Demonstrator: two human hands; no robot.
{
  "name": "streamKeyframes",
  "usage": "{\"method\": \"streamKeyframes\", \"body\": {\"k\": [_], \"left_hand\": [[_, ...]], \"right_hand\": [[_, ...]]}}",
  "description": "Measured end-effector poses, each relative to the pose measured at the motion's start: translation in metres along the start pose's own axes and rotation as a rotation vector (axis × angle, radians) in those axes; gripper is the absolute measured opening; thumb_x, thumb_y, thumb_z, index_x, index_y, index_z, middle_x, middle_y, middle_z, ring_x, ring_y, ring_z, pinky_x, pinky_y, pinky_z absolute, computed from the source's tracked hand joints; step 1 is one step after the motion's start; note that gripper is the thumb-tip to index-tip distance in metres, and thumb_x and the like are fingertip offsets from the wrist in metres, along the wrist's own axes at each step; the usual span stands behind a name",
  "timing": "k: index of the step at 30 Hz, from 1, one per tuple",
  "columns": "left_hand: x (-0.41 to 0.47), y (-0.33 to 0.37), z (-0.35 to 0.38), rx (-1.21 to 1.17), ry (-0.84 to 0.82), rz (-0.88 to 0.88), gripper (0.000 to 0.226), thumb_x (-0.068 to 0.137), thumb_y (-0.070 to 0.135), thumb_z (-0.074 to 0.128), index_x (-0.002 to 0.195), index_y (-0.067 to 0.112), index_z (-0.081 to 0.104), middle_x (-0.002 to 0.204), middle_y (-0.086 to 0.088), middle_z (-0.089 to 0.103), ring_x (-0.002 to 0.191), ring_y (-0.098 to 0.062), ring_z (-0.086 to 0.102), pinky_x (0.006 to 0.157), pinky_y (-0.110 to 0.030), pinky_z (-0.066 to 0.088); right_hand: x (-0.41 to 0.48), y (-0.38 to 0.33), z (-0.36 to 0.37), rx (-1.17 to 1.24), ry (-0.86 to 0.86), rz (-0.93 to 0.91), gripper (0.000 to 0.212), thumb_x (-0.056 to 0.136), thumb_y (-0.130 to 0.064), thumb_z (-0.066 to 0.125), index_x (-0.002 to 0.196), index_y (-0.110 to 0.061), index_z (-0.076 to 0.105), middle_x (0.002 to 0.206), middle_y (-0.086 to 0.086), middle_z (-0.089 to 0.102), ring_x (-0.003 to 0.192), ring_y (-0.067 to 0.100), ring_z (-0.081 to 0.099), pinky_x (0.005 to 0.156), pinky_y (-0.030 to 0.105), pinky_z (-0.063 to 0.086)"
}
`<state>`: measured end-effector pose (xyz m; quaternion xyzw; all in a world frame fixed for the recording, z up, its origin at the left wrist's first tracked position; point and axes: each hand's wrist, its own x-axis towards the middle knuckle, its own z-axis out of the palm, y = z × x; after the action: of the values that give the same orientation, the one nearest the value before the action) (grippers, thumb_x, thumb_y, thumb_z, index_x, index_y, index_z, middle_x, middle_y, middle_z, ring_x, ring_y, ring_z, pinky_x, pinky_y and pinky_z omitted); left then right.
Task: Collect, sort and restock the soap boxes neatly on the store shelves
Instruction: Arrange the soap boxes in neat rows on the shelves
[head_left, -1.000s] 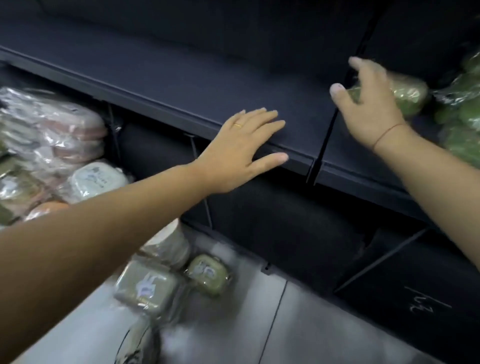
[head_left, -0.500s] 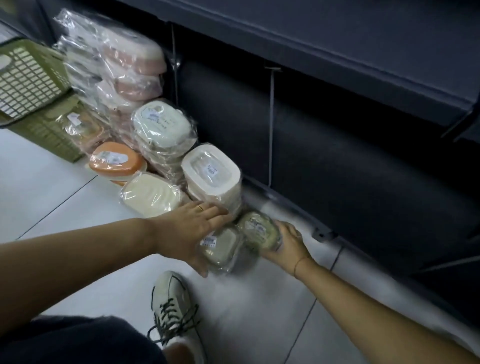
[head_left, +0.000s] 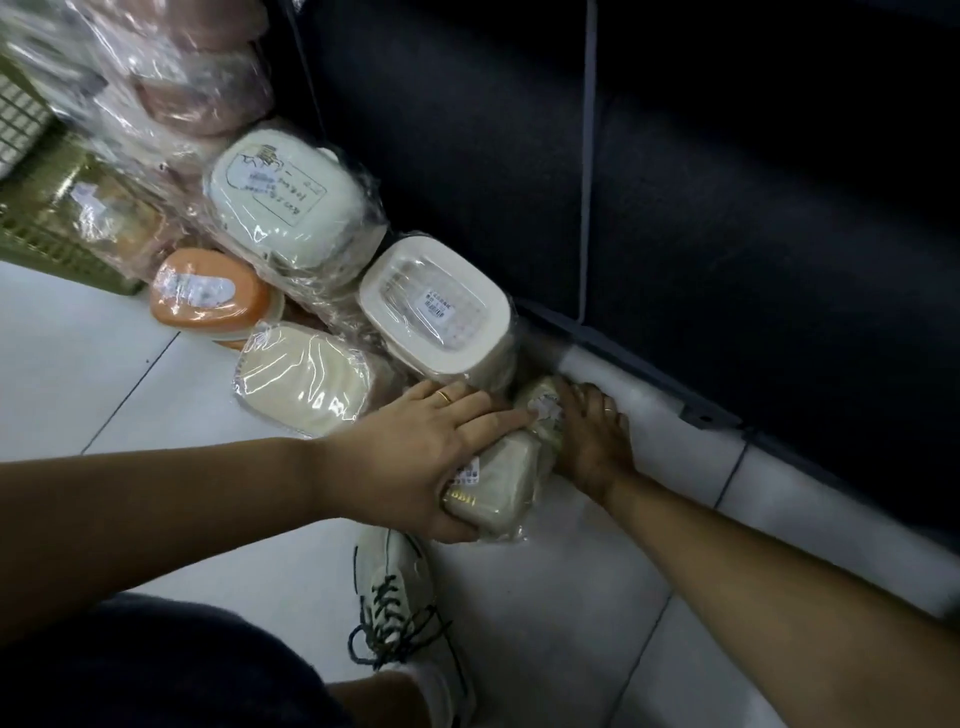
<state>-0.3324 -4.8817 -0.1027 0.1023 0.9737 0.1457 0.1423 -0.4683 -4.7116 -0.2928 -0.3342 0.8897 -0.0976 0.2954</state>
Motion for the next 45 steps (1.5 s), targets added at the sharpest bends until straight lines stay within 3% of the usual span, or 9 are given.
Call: {"method": "streamKeyframes", "body": {"k": [7,11,17,23,27,32,36,41,45], "left_hand": [[0.001,0.024,-0.023,-0.032,0.024,0.079,0.103,0.065,0.073,0.059,0.148,0.021,0.029,0.13,0.001,0.052,0.116,-0.019,0.051,0.1,-0.04,0.042],[-0.007,0.049,-0.046,-0.091,0.086,0.13,0.098,0.061,0.067,0.065,0.142,0.029,0.025,0.129,0.007,0.051,0.117,-0.013,0.048,0.102,-0.029,0.034],[0.022,0.071,-0.146,0.021,0.486,0.238,0.093,0.061,0.065,0.069,0.138,0.025,0.037,0.131,0.012,0.047,0.119,-0.009,0.046,0.099,-0.029,0.032],[0.058,0.094,-0.242,0.055,0.761,0.098,0.088,0.057,0.065,0.069,0.134,0.036,0.037,0.123,0.025,0.041,0.118,-0.008,0.042,0.104,-0.035,0.022],[0.107,0.106,-0.254,0.057,0.663,0.025,0.09,0.062,0.052,0.082,0.138,0.036,0.035,0.13,0.019,0.044,0.129,-0.012,0.036,0.116,-0.046,0.013],[0.174,0.109,-0.258,0.07,0.609,-0.054,0.075,0.074,0.05,0.075,0.139,0.039,0.038,0.136,0.019,0.041,0.132,-0.015,0.031,0.116,-0.059,0.009],[0.207,0.094,-0.255,0.069,0.706,0.028,0.04,0.085,0.037,0.068,0.122,0.037,0.053,0.118,0.018,0.049,0.115,-0.012,0.039,0.108,-0.048,0.028],[0.226,0.061,-0.255,-0.007,0.705,0.225,0.062,0.079,0.071,0.05,0.129,0.035,0.052,0.122,0.022,0.047,0.112,0.0,0.04,0.11,-0.041,0.031],[0.229,0.048,-0.249,-0.018,0.767,0.139,0.077,0.072,0.088,0.032,0.128,0.041,0.055,0.141,0.018,0.034,0.133,-0.006,0.031,0.119,-0.049,-0.003]], "right_hand": [[-0.044,0.019,-0.039,-0.019,-0.009,0.07,0.111,0.068,-0.06,0.07,0.152,-0.033,0.003,0.147,0.006,0.018,0.135,0.029,0.023,0.109,0.04,0.027],[-0.092,0.022,-0.09,-0.061,0.032,0.066,0.109,0.067,-0.063,0.069,0.151,-0.03,0.007,0.14,0.002,0.027,0.129,0.025,0.03,0.107,0.037,0.027],[-0.188,0.012,-0.214,-0.123,0.013,-0.107,0.112,0.064,-0.057,0.072,0.15,-0.033,0.004,0.138,-0.007,0.026,0.127,0.016,0.03,0.11,0.028,0.025],[-0.26,0.011,-0.38,-0.147,0.386,-0.208,0.111,0.064,-0.043,0.083,0.151,-0.029,0.015,0.131,-0.014,0.026,0.121,0.002,0.025,0.101,0.013,0.021],[-0.235,0.052,-0.467,-0.113,0.717,-0.045,0.108,0.064,-0.037,0.082,0.152,-0.021,0.021,0.143,0.004,0.024,0.134,0.025,0.03,0.114,0.032,0.027],[-0.173,0.093,-0.524,-0.049,0.827,0.127,0.104,0.067,-0.037,0.082,0.151,-0.023,0.023,0.145,0.011,0.027,0.132,0.037,0.031,0.113,0.043,0.029],[-0.145,0.103,-0.54,0.008,0.83,0.204,0.101,0.069,-0.038,0.081,0.151,-0.024,0.024,0.143,0.012,0.029,0.131,0.038,0.035,0.113,0.042,0.032],[-0.196,0.091,-0.535,0.072,0.887,-0.006,0.102,0.066,-0.037,0.082,0.15,-0.025,0.025,0.136,-0.003,0.029,0.125,0.012,0.036,0.109,0.026,0.028],[-0.273,0.111,-0.569,-0.1,0.888,0.087,0.101,0.067,-0.021,0.088,0.148,-0.017,0.029,0.143,0.004,0.034,0.122,0.006,0.033,0.106,0.018,0.022]]}}
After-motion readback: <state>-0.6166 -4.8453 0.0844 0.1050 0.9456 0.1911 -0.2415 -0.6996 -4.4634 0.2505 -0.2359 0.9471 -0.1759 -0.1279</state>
